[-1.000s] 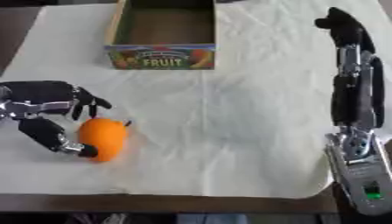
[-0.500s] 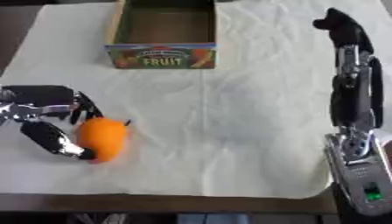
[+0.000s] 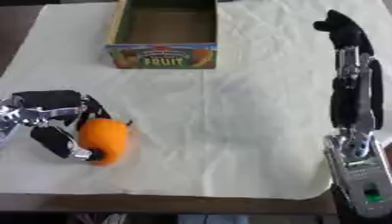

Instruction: Pick up objects on the table and place them in the box.

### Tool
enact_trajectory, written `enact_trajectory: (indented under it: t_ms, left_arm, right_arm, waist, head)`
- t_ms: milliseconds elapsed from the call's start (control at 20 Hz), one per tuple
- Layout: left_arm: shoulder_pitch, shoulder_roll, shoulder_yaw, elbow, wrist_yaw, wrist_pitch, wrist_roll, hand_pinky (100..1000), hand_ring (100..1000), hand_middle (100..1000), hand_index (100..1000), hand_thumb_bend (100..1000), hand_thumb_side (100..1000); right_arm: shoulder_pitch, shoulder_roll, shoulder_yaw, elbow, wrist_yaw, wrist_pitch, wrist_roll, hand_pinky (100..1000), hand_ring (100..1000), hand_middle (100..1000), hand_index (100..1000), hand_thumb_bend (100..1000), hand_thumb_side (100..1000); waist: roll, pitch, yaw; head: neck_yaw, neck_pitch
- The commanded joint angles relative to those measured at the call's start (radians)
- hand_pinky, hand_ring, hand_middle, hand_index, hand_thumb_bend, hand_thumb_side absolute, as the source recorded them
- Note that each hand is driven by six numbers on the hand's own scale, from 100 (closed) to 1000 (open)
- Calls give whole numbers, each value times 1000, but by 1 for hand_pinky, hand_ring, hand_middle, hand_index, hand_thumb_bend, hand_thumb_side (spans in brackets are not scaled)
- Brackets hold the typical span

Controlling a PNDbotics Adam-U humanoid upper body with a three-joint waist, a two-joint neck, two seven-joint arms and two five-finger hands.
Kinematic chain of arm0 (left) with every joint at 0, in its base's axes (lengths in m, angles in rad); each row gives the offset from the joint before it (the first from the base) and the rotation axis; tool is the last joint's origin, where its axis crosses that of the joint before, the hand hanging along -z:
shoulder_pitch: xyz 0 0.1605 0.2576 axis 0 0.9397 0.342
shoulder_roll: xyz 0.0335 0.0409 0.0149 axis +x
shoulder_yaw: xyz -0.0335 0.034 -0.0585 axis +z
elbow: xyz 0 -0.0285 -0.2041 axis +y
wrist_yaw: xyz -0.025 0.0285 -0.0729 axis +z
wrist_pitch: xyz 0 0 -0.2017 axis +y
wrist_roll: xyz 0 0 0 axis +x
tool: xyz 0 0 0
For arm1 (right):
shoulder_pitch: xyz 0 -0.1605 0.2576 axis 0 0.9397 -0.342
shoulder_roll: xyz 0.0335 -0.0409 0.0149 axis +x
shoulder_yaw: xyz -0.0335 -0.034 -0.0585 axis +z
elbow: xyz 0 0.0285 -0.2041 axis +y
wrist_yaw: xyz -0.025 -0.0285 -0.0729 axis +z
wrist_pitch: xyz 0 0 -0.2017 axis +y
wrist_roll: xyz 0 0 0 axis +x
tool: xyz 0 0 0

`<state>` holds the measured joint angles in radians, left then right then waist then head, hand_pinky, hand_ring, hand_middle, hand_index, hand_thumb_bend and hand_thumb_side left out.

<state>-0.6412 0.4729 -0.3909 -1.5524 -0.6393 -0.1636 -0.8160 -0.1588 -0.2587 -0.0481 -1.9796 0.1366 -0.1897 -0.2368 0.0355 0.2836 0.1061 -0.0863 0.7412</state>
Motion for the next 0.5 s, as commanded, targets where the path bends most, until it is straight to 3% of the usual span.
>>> enact_trajectory:
  t_ms: [50, 100, 150, 250, 500]
  left_arm:
    - [-7, 9, 1, -23, 31, 21, 0, 326, 433, 592, 780, 272, 380]
    - [-6, 9, 2, -26, 40, 28, -3, 323, 432, 592, 778, 242, 350]
    - [-6, 10, 4, -32, 49, 35, -4, 317, 429, 592, 778, 137, 259]
    - [-6, 12, 10, -48, 61, 49, -2, 312, 428, 594, 779, 100, 135]
    - [-5, 26, 29, -88, 76, 72, 22, 309, 426, 586, 769, 100, 214]
  right_arm:
    - [-8, -5, -1, -20, 6, 5, -1, 999, 944, 723, 872, 100, 1000]
    - [-7, -5, 0, -20, 6, 5, -1, 999, 944, 723, 871, 100, 1000]
    - [-7, -5, 0, -20, 6, 6, -1, 999, 944, 723, 871, 100, 1000]
    - [-7, -5, 0, -20, 6, 8, -1, 999, 944, 723, 871, 100, 1000]
    - [-6, -5, 0, -20, 6, 9, -2, 1000, 944, 723, 870, 100, 1000]
  waist:
    - [-1, -13, 2]
    - [-1, -13, 2]
    - [-1, -13, 3]
    - [-1, -13, 4]
    - [0, -15, 8]
  head:
    - [2, -8]
    - [2, -8]
    - [2, -8]
    - [2, -9]
    - [1, -12]
